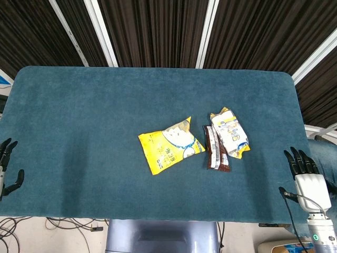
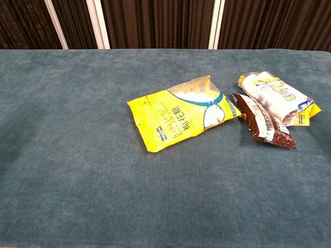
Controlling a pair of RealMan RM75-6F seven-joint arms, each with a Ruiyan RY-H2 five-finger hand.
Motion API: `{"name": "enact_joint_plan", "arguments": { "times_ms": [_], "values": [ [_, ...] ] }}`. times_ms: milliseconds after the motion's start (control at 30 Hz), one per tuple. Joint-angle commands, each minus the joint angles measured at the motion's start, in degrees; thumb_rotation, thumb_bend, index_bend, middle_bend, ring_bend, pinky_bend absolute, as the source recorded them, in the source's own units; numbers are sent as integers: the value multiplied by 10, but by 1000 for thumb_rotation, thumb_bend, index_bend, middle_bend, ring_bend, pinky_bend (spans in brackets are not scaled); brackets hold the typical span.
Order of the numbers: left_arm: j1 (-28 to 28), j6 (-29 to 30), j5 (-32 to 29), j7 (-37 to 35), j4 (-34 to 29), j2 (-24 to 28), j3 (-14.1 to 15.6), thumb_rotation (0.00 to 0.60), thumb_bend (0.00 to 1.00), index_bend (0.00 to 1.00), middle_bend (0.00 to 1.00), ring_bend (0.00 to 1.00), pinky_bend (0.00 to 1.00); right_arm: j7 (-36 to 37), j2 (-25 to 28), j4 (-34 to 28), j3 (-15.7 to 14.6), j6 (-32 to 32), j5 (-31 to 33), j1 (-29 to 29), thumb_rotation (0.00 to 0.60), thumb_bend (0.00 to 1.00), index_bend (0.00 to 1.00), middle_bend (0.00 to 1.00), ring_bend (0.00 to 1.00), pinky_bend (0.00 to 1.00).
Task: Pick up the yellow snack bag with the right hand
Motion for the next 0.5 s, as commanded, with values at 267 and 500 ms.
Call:
{"name": "enact_joint_plan", "arguments": {
  "times_ms": [267, 500],
  "values": [
    [1, 4, 0, -1, 2, -2, -1, 600, 471, 20, 0, 31, 10, 3, 1, 2, 0, -2, 2, 0, 600, 161, 0, 0, 0, 158],
    [1, 3, -1, 0, 1, -2, -2, 600, 471, 20, 0, 30, 10, 10, 2, 5, 1, -1, -1, 0, 600, 161, 0, 0, 0, 158]
  ]
}}
